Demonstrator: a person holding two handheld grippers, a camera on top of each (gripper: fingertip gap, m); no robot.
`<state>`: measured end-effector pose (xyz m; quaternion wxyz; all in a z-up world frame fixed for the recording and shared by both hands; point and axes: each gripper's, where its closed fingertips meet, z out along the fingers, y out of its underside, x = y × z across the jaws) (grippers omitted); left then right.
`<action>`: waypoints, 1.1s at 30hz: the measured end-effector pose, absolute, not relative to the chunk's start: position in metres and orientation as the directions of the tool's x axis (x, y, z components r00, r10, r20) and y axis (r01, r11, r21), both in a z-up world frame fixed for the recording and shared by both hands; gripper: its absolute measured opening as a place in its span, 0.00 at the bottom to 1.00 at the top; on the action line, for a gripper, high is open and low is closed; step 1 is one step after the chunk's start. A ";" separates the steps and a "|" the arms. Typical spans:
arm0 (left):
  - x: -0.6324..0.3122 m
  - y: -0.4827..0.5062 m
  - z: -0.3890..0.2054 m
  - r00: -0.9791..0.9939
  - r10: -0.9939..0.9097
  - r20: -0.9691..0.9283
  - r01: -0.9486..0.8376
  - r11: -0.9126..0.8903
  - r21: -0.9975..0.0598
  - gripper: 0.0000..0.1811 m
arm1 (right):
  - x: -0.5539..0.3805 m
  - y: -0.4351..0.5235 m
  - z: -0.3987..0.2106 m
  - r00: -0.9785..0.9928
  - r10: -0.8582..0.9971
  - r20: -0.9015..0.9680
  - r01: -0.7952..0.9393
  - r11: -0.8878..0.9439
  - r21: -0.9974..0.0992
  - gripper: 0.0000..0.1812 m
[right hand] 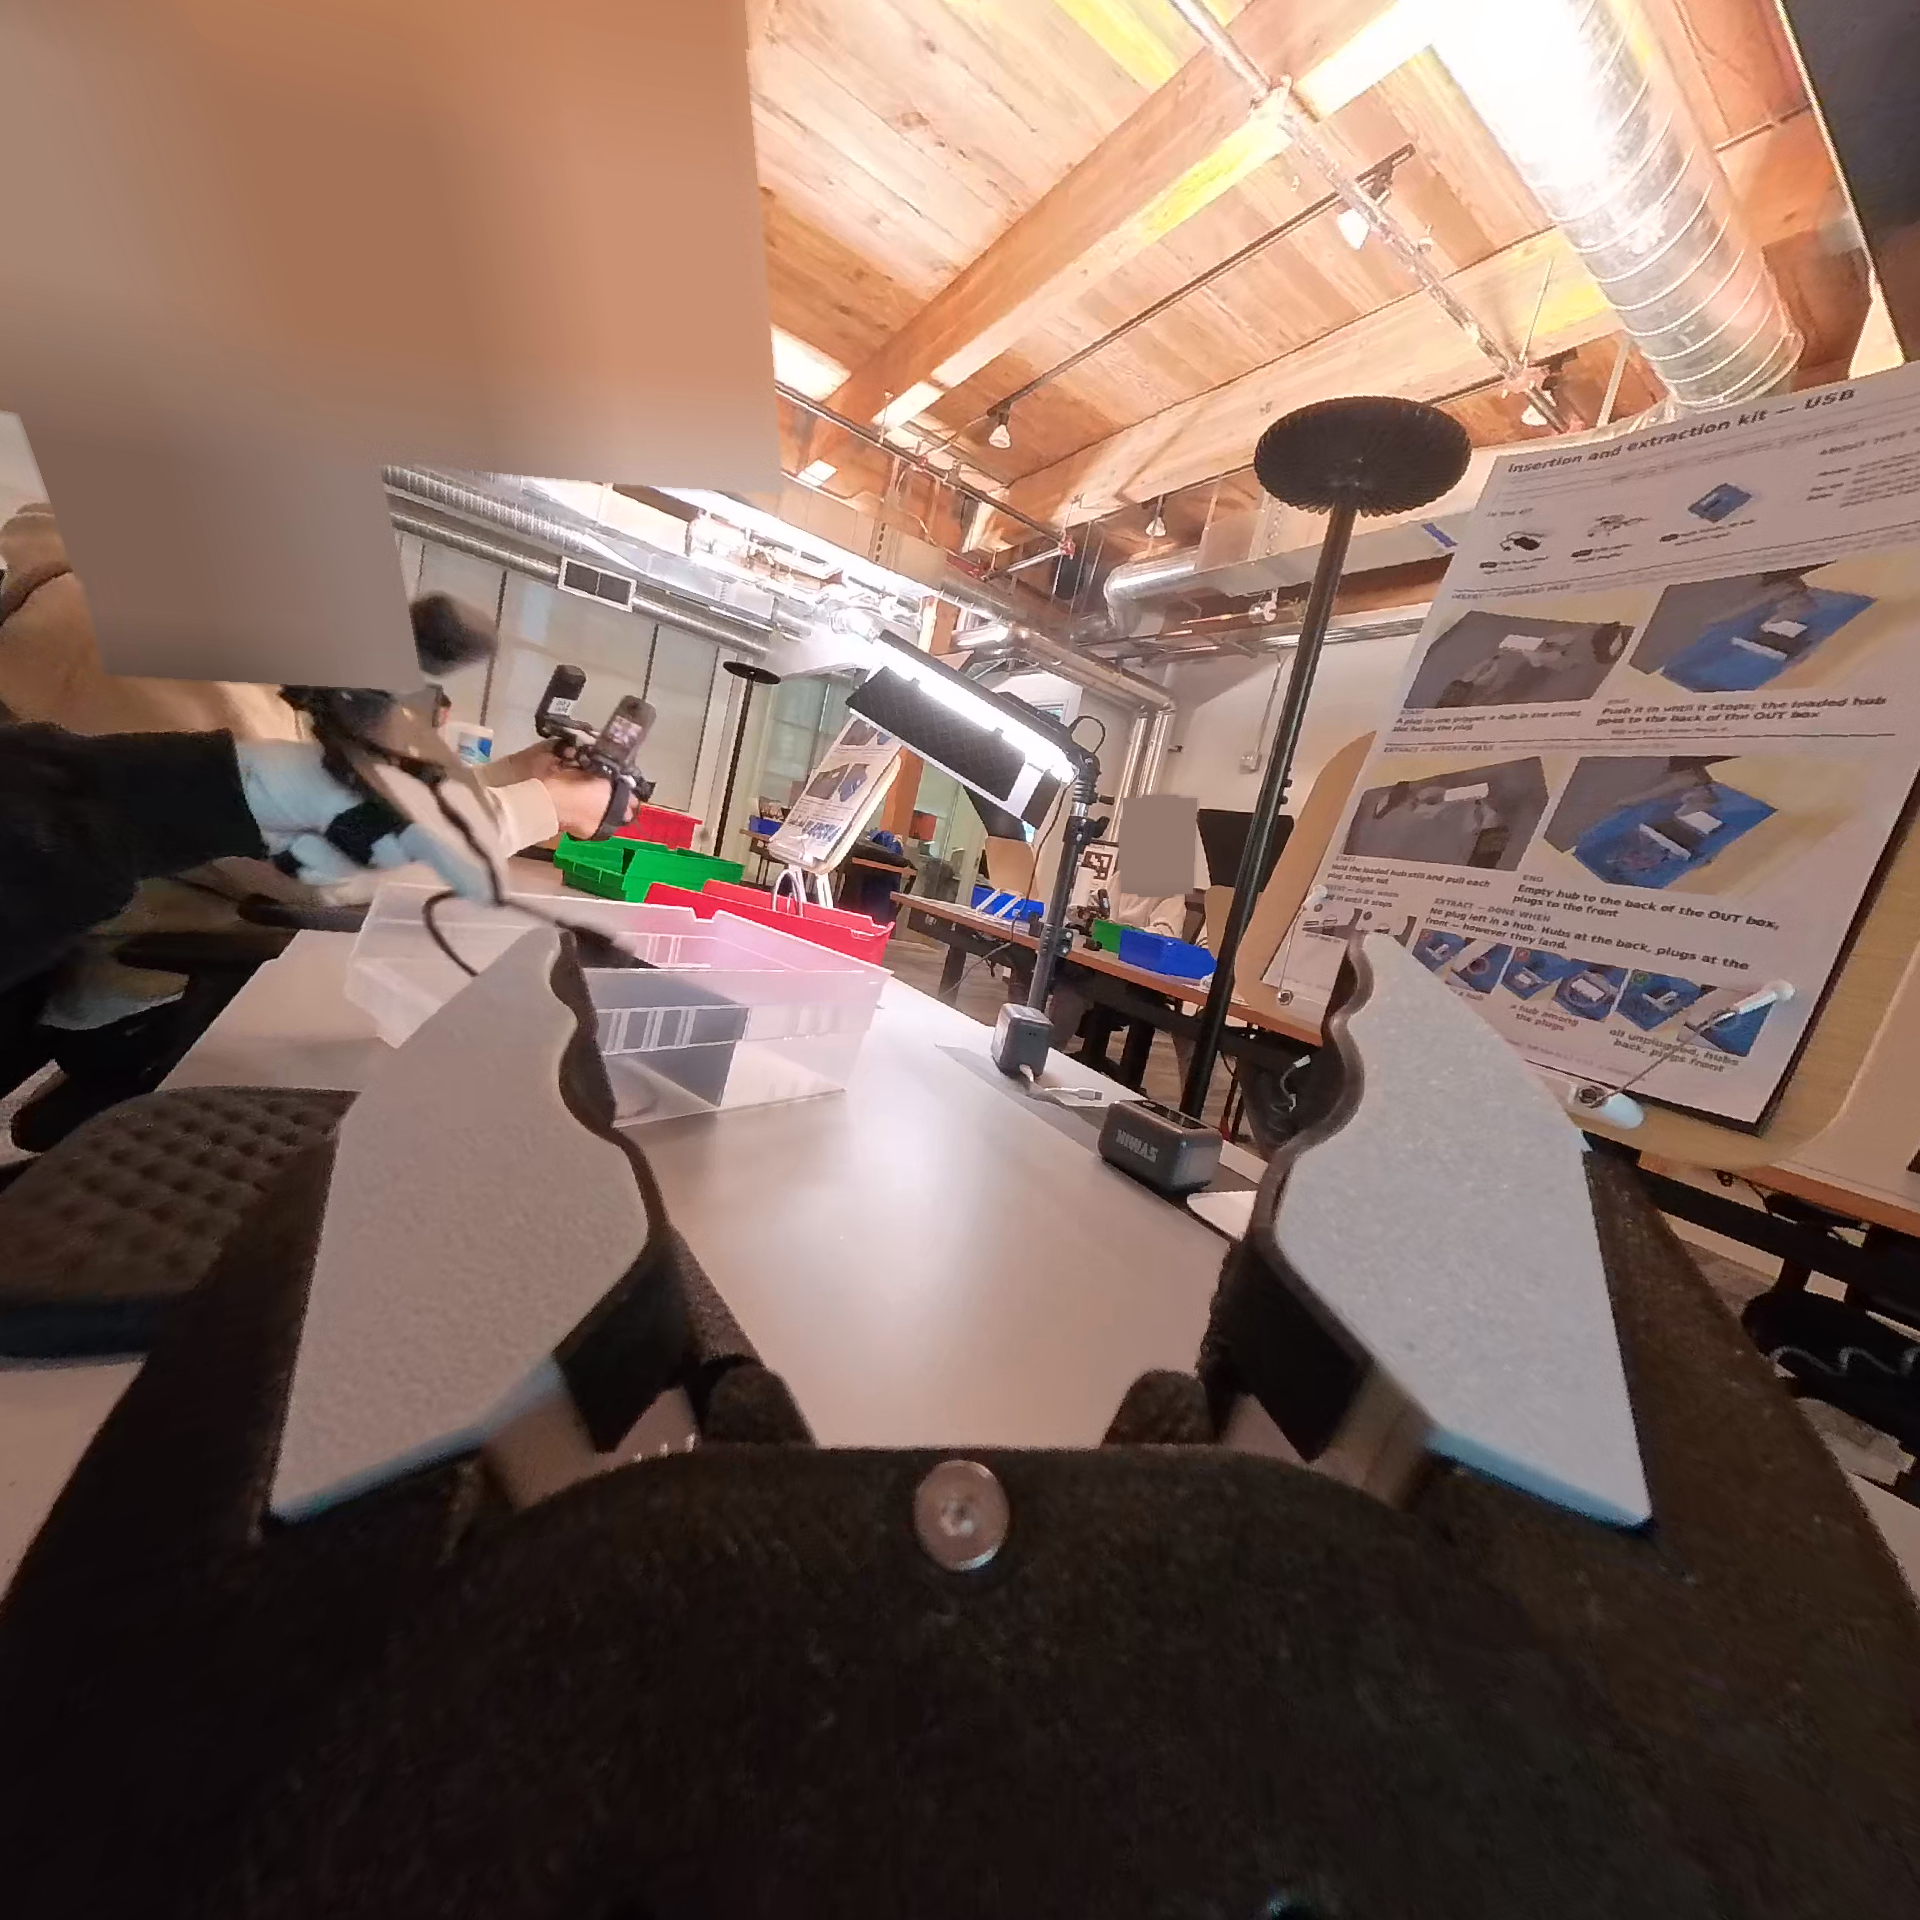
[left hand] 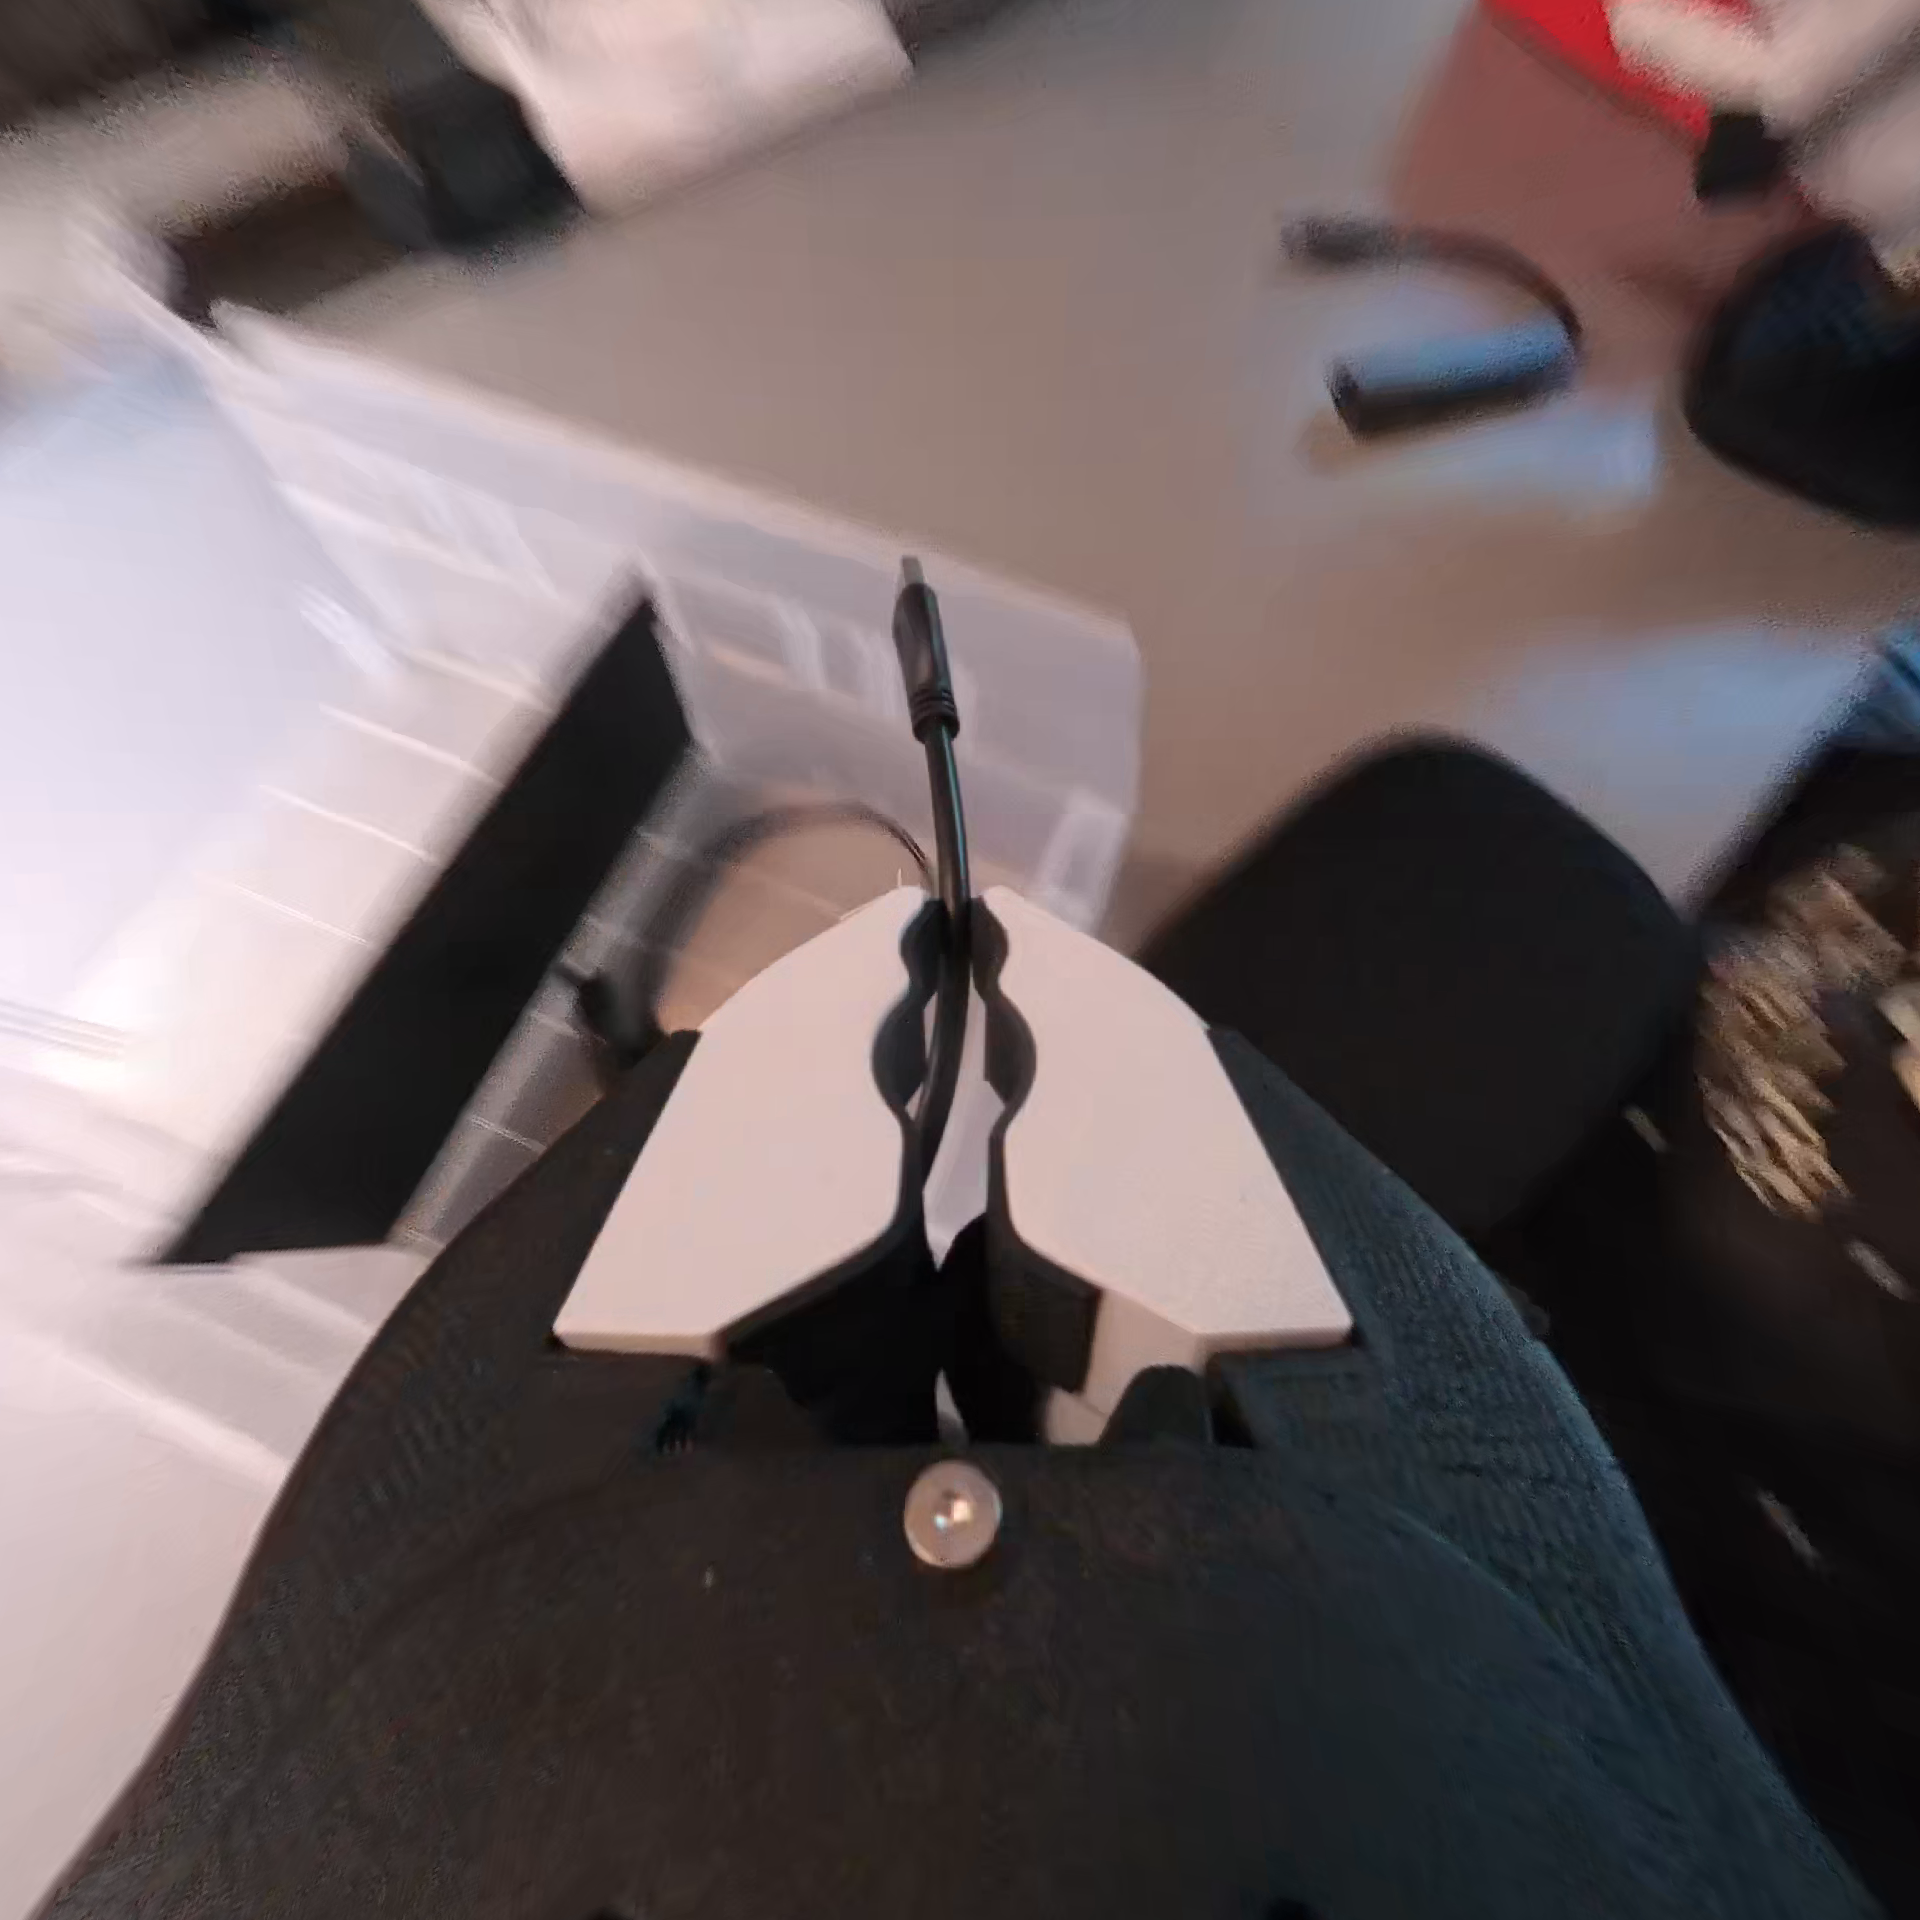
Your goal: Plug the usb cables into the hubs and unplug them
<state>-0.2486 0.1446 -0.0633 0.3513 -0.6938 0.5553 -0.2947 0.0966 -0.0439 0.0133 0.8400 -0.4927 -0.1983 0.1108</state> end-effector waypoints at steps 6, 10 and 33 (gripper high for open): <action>-0.225 0.138 0.081 0.601 -0.742 -0.296 0.064 0.414 -0.908 0.03 | 0.091 -0.041 0.008 0.889 0.378 0.260 0.055 0.474 -0.879 0.72; -0.143 0.085 0.093 0.512 -0.691 -0.510 0.095 0.635 -0.766 0.03 | 0.088 -0.042 0.005 0.878 0.405 0.255 0.047 0.458 -0.888 0.68; 0.051 -0.010 -0.055 -0.044 -0.477 -0.878 0.042 0.877 -0.479 0.02 | 0.063 -0.044 -0.042 0.722 0.631 0.285 0.164 0.245 -0.956 0.12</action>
